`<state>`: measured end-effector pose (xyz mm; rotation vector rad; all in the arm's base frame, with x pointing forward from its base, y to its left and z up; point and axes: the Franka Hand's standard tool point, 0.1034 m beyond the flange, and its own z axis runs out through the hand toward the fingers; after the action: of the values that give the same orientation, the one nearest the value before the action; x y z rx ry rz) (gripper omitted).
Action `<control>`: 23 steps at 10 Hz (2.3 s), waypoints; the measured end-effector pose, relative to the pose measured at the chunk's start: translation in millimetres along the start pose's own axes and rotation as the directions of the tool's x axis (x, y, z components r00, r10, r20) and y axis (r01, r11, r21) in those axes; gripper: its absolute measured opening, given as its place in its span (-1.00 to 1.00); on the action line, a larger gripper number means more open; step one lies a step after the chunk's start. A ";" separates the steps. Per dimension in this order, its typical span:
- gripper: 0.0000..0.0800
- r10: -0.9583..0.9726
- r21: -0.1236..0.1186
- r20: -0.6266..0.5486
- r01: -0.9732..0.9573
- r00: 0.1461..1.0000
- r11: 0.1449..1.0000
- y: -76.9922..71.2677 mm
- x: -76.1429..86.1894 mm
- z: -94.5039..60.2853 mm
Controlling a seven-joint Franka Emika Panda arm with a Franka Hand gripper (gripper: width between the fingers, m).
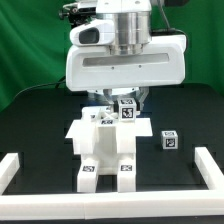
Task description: Assemble chair
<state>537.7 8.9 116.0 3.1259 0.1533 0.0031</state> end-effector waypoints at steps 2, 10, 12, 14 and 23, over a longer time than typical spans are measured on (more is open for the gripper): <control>-0.30 0.021 0.001 0.000 -0.021 1.000 1.000 -0.2 0.0 0.0; -0.30 0.797 0.114 0.006 -0.792 0.604 0.599 3.9 5.0 1.2; -0.30 0.813 0.114 0.011 -0.808 0.582 0.578 2.4 5.0 1.3; 0.20 0.722 0.104 -0.007 -0.718 0.691 0.688 1.1 4.7 1.2; 0.62 -0.143 0.001 -0.071 0.143 0.987 0.990 6.9 6.2 -2.2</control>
Offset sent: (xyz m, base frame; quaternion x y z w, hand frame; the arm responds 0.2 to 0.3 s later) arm 0.0000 0.0000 0.0000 0.0000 0.0000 0.1938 0.9810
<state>544.6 2.6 118.2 3.1139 0.3788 0.1124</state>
